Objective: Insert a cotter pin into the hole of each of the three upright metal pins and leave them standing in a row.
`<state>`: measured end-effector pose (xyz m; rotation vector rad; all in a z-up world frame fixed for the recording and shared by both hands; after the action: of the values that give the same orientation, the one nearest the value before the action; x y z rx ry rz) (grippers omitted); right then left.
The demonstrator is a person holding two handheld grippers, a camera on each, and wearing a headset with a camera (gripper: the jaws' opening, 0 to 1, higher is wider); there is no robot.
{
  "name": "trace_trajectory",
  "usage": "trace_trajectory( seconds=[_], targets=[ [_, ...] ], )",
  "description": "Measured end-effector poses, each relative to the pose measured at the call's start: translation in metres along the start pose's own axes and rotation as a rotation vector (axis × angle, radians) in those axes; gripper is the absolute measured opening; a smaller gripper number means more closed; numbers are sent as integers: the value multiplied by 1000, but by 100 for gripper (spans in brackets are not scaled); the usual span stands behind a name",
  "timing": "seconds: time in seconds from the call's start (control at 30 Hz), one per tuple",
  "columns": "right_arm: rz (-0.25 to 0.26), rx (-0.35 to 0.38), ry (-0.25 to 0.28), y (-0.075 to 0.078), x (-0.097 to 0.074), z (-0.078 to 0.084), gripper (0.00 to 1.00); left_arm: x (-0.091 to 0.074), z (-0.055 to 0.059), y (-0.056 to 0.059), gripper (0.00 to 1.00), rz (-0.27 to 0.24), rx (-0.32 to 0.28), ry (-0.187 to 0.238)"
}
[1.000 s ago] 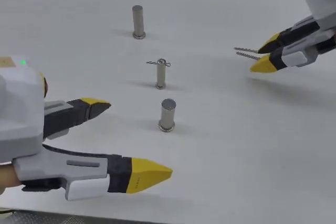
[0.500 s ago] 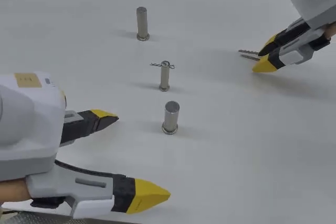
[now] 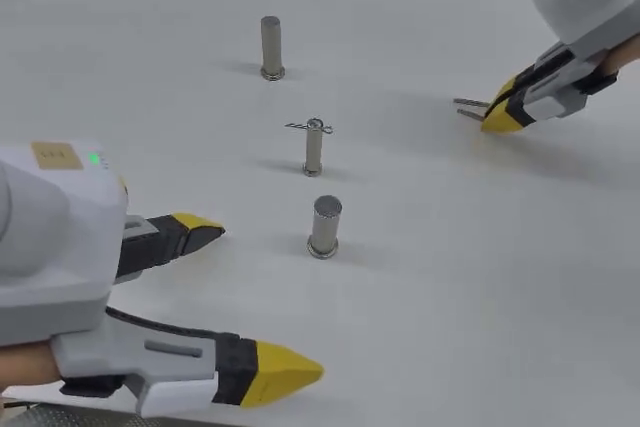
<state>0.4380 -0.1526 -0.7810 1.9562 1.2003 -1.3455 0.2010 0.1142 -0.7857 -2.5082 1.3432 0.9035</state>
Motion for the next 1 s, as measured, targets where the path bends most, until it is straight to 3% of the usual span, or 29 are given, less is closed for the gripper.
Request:
trace_trajectory(
  seconds=[0.13, 0.23, 0.33, 0.53, 0.7, 0.83, 1.0],
  targets=[
    [23, -2, -8, -1, 1, -1, 6, -1, 0, 0, 89, -7, 2, 5],
    [61, -86, -24, -4, 1, -2, 5, -1, 0, 0, 88, -9, -3, -2],
    [77, -15, -24, -5, 0, -2, 4, -1, 2, 0, 88, -10, -3, -17],
    [97, -14, -26, -9, -1, -2, 3, -5, -1, 3, 87, -13, 5, -2],
    [108, 20, 26, -12, -8, -7, 2, -7, -2, 3, 86, -20, 11, -2],
    [114, 2, 39, -19, -14, -7, 2, -10, -3, -1, 89, -72, 67, -9],
    [116, -3, 77, -30, -24, -4, 2, -15, -6, -2, 89, -85, 61, 2]
  ],
)
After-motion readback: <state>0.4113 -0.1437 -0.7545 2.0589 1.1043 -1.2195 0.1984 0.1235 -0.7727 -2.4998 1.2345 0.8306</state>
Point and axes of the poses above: the centre of the closed fingertips' face, and the gripper's own axes: x roughly forward along the fingers, y roughly to its right, z roughly out of its underside, the point moved 9 cm from there along -x, roughly backward along the fingers, and after that the axes turned 14 degrees about x, right-handed, at the moved point
